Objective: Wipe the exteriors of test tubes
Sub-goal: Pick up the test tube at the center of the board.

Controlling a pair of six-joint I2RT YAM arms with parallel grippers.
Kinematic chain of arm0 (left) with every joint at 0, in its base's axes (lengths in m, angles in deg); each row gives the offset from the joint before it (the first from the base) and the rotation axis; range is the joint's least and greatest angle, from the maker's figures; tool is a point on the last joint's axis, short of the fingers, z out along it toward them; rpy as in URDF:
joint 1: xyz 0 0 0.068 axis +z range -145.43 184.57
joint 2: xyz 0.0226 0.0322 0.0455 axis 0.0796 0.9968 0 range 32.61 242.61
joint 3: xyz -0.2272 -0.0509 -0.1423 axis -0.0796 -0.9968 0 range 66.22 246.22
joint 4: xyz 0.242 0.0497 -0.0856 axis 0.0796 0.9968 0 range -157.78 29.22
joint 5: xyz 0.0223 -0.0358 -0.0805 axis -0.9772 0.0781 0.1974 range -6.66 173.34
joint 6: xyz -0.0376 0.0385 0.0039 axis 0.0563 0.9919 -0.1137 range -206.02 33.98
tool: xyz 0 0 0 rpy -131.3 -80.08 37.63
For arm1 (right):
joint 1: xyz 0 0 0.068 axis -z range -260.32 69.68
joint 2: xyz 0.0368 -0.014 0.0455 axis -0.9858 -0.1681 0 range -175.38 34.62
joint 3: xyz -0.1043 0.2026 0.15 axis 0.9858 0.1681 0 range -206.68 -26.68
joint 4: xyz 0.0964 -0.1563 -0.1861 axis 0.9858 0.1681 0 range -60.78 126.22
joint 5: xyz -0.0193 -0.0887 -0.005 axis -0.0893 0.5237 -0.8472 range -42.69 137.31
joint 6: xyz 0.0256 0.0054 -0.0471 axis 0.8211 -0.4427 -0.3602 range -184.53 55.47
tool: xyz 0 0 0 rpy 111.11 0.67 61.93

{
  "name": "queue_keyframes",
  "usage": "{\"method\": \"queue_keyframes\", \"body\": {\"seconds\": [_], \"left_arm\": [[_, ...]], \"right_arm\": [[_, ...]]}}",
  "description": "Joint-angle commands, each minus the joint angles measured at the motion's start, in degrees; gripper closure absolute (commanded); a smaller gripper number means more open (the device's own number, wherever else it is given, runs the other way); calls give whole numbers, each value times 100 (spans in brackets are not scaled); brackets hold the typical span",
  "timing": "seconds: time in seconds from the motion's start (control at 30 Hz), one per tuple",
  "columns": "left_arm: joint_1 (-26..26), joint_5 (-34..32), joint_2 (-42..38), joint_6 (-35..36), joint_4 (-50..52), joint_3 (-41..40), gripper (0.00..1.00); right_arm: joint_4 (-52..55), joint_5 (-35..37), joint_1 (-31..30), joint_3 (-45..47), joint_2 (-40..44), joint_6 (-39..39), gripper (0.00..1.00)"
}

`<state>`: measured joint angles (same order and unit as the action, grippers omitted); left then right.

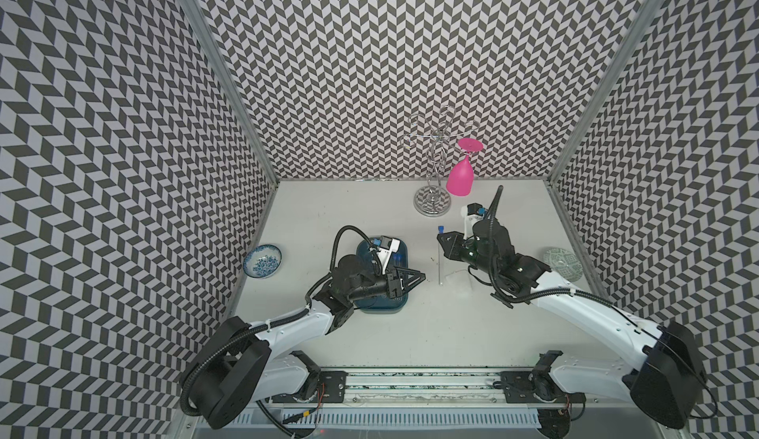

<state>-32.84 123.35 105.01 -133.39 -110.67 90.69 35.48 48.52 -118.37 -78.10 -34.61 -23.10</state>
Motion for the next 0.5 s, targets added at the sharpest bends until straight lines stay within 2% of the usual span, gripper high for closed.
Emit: {"method": "queue_keyframes", "body": {"seconds": [0.0,0.23,0.4,0.47], "left_arm": [[-114,280,309,-481,-1074,102,55],[-253,531,1088,-1151,-2284,339,52],[-327,629,1648,-1789,-3344,439,54],[-368,629,1776,-1840,-3405,499,55]], "right_arm": [[-626,-78,79,97,255,258,84],[-879,-242,100,168,353,303,84],[-1079,-332,103,303,419,252,84],[-1138,-376,104,340,435,225,84]]}}
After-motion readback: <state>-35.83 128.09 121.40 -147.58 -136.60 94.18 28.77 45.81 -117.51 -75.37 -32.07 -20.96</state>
